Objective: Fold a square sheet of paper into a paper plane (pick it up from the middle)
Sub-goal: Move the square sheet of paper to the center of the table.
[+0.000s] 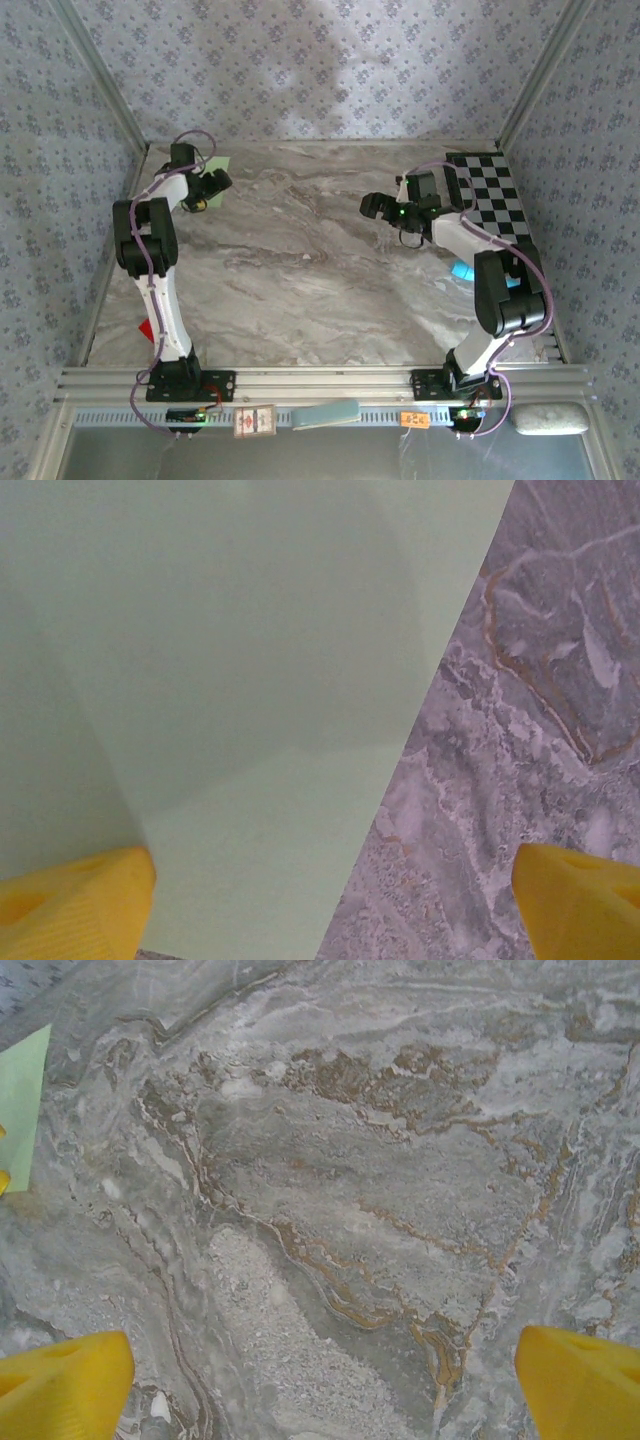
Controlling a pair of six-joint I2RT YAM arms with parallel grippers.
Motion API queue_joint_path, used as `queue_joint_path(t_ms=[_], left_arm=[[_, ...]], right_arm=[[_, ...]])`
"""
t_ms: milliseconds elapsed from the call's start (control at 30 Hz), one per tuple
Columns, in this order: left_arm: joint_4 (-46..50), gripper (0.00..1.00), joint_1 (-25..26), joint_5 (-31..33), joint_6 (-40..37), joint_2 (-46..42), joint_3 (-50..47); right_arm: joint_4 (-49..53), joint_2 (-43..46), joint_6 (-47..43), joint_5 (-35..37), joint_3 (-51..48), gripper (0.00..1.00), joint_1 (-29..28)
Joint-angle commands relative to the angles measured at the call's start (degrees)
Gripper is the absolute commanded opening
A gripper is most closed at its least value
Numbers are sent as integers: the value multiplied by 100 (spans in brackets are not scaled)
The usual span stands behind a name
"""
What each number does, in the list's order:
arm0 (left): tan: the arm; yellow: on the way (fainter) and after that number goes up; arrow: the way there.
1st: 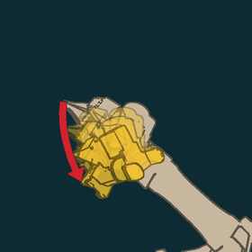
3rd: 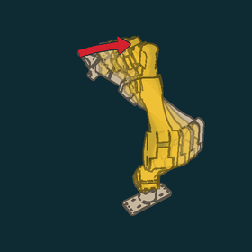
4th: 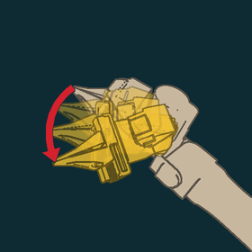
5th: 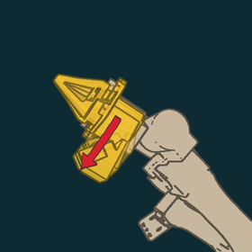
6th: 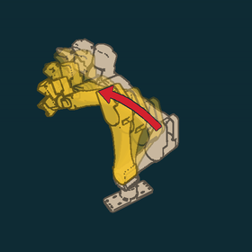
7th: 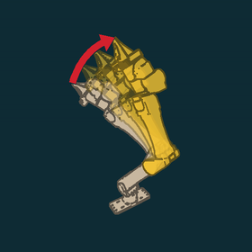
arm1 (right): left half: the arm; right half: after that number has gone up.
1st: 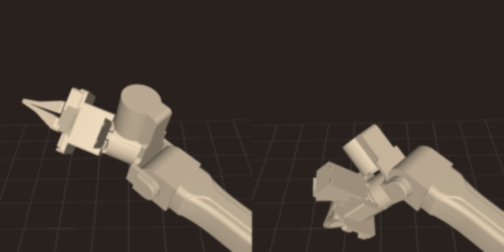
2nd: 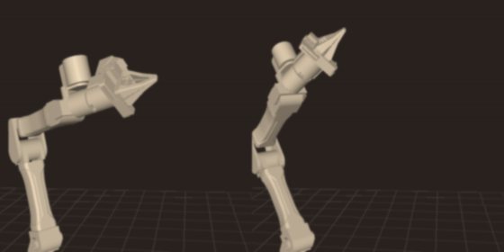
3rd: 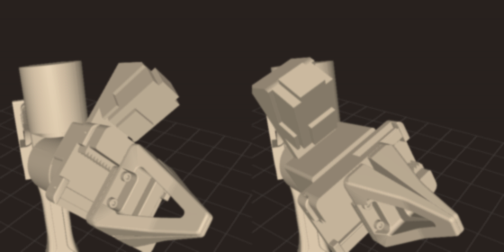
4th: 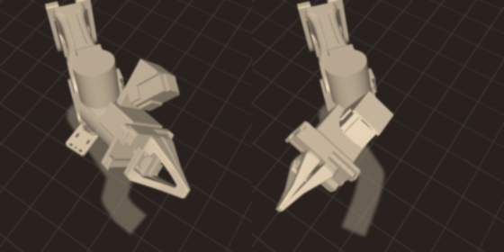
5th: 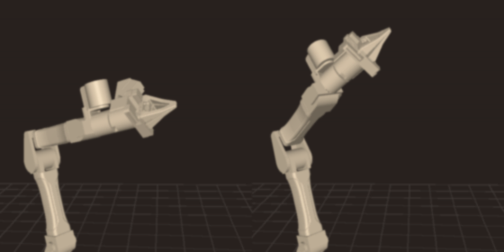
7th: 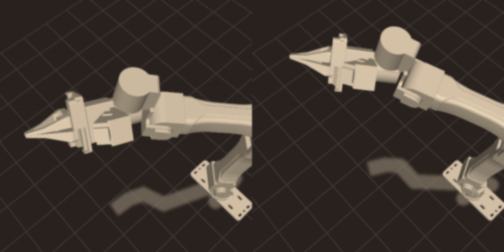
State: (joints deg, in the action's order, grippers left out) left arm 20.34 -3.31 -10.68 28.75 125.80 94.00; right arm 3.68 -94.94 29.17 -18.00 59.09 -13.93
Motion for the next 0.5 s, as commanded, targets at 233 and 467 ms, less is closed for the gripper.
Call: queue_joint_path(t_ms=[233,467], left_arm=[[851,89,539,-463,-88,-192,-518],[961,88,1709,-310,524,-758,-1500]], right_arm=[[107,-123,220,106,150,100,-62],[-19,-200,357,143,100,100,-94]])
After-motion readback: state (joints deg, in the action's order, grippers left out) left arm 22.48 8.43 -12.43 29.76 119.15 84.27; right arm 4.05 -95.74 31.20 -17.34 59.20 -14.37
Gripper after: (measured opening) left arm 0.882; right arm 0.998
